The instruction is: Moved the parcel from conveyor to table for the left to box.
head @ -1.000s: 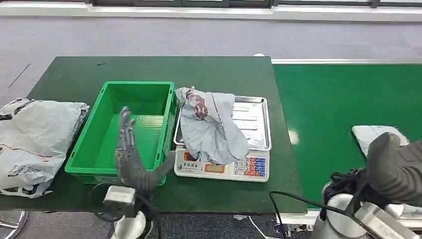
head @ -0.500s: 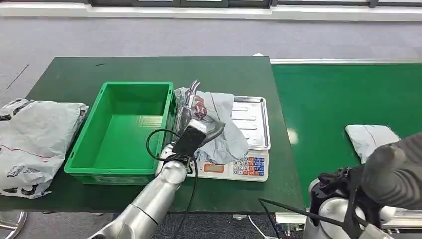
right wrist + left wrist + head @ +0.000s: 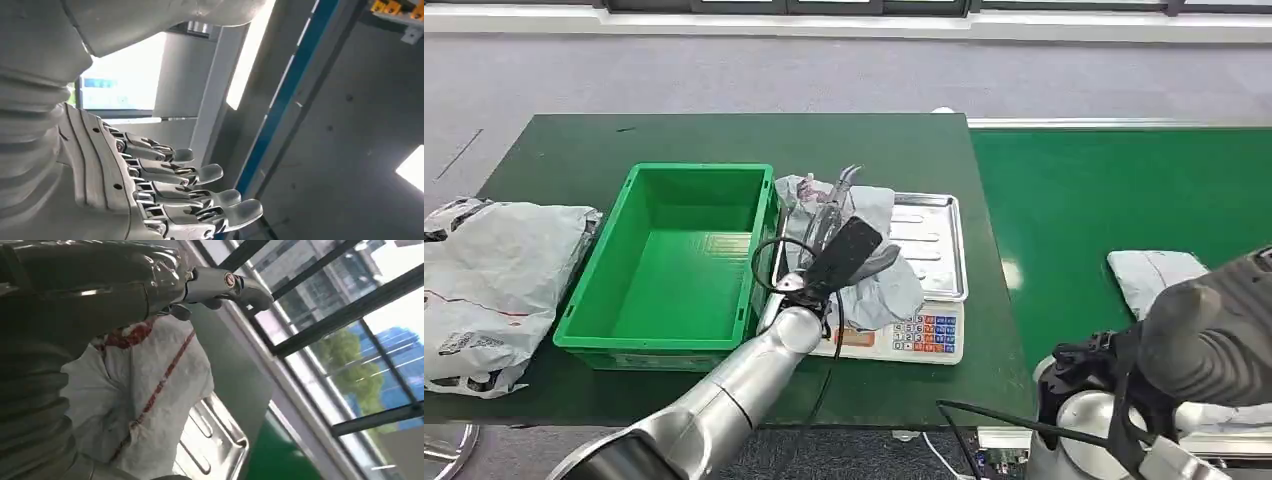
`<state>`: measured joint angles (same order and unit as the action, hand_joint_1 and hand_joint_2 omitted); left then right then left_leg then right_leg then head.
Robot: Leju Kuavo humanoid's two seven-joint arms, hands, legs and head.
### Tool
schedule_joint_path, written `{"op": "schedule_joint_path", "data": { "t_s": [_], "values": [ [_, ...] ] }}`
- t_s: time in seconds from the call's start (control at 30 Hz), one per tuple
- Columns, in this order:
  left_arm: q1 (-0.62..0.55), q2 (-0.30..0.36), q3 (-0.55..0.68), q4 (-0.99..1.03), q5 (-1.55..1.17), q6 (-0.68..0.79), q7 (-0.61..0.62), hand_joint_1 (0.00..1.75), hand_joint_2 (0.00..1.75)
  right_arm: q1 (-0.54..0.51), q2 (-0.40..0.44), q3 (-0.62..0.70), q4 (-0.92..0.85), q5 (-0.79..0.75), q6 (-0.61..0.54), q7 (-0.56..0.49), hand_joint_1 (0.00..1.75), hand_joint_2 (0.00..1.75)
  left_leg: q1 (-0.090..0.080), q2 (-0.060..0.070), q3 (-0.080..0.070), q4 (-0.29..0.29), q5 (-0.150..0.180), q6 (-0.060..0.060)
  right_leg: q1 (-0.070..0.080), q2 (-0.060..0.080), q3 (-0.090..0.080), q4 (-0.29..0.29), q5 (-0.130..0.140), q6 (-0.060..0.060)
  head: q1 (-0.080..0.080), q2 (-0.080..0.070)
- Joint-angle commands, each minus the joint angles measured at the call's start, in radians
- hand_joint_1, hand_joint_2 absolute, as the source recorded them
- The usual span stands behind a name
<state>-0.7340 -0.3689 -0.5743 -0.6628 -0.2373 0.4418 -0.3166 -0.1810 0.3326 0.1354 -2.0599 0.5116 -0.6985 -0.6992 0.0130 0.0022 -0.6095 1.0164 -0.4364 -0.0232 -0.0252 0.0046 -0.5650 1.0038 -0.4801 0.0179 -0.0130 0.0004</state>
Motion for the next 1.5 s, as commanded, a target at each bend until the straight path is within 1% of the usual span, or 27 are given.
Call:
{"op": "schedule_joint_path", "data": {
  "t_s": [0.03,0.1,0.2,0.27,0.33,0.73,0.77,1.03,1.13,1.17,1.23,1.3,1.5],
  "values": [
    [-0.171,0.02,-0.403,0.292,0.005,-0.081,0.341,0.0,1.75,0.027,0.016,0.021,0.093,-0.016,0.0,0.001,0.0,1.75,0.001,-0.001,0.003,-0.002,0.0,0.001,0.001,-0.002,0.003,-0.002,0.0,-0.002,0.0,0.0],
    [-0.172,0.02,-0.453,0.311,-0.011,-0.097,0.41,0.0,1.75,0.033,0.016,0.022,0.094,-0.016,0.0,0.001,0.0,1.75,0.001,0.0,0.004,-0.004,0.001,0.001,0.001,-0.001,0.004,-0.004,0.001,-0.003,0.0,0.0],
    [-0.168,0.02,-0.487,0.324,-0.021,-0.116,0.449,0.0,1.75,0.026,0.016,0.021,0.09,0.007,0.0,0.022,0.0,1.75,0.0,0.0,0.003,-0.002,0.0,0.0,0.001,0.0,0.003,-0.002,0.0,-0.002,0.0,0.0],
    [-0.165,0.02,-0.499,0.326,-0.019,-0.135,0.457,0.0,1.75,0.021,0.016,0.019,0.092,0.01,0.0,0.033,0.0,1.75,0.001,0.001,0.005,-0.004,0.0,0.001,0.001,0.001,0.005,-0.004,0.001,-0.003,0.0,0.0],
    [-0.165,0.02,-0.499,0.326,-0.019,-0.135,0.457,0.0,1.75,0.021,0.016,0.019,0.092,0.01,0.0,0.033,0.0,1.75,0.0,0.001,0.002,-0.002,0.0,0.001,0.001,0.001,0.002,-0.002,0.0,-0.002,0.0,0.0],
    [-0.165,0.02,-0.499,0.326,-0.019,-0.135,0.457,0.0,1.75,0.021,0.016,0.019,0.092,0.01,0.0,0.033,0.0,1.75,0.0,0.001,0.003,-0.002,0.0,0.0,0.001,0.001,0.003,-0.002,0.001,-0.001,0.0,0.0],
    [-0.168,0.02,-0.506,0.326,-0.021,-0.144,0.462,1.75,1.75,0.02,0.016,0.017,0.095,0.011,0.0,0.031,0.0,1.75,0.001,0.001,0.004,-0.003,0.0,0.001,0.001,0.001,0.004,-0.002,0.001,-0.002,0.0,0.0],
    [-0.175,0.02,-0.544,0.326,-0.037,-0.15,0.491,1.75,1.75,0.025,0.016,0.01,0.102,0.016,0.0,0.041,0.0,1.75,0.0,0.001,0.004,-0.002,0.0,0.0,0.001,0.001,0.004,-0.001,0.0,-0.001,0.0,0.0],
    [-0.18,0.02,-0.549,0.325,-0.044,-0.125,0.5,1.75,1.75,0.023,0.016,0.007,0.099,0.028,0.0,0.052,0.0,1.75,0.001,0.001,0.005,-0.004,0.001,0.001,0.001,0.001,0.005,-0.004,0.001,-0.002,0.0,0.0],
    [-0.182,0.02,-0.549,0.324,-0.048,-0.112,0.5,1.75,1.75,0.022,0.016,0.006,0.099,0.034,0.0,0.06,0.0,1.75,0.0,0.001,0.005,-0.003,0.0,0.001,0.001,0.001,0.005,-0.002,0.001,-0.002,0.0,0.0],
    [-0.204,0.02,-0.546,0.328,-0.082,-0.007,0.531,1.75,1.75,0.016,0.016,-0.007,0.092,0.044,0.0,0.081,0.0,1.75,0.001,0.001,0.006,-0.005,0.001,0.001,0.001,0.001,0.006,-0.004,0.002,-0.003,0.0,0.0],
    [-0.221,0.02,-0.538,0.338,-0.107,0.038,0.554,1.75,1.75,0.014,0.016,-0.013,0.088,0.047,0.0,0.093,0.0,1.75,0.0,0.001,0.005,-0.003,0.001,0.001,0.001,0.001,0.005,-0.003,0.001,-0.003,0.0,0.0],
    [-0.239,0.02,-0.512,0.35,-0.168,0.068,0.578,1.75,1.75,-0.005,0.016,-0.015,0.077,0.089,0.0,0.148,0.0,1.75,0.0,0.001,0.002,-0.001,0.0,0.001,0.001,0.001,0.002,0.0,0.0,-0.002,0.0,0.0]
  ]
}}
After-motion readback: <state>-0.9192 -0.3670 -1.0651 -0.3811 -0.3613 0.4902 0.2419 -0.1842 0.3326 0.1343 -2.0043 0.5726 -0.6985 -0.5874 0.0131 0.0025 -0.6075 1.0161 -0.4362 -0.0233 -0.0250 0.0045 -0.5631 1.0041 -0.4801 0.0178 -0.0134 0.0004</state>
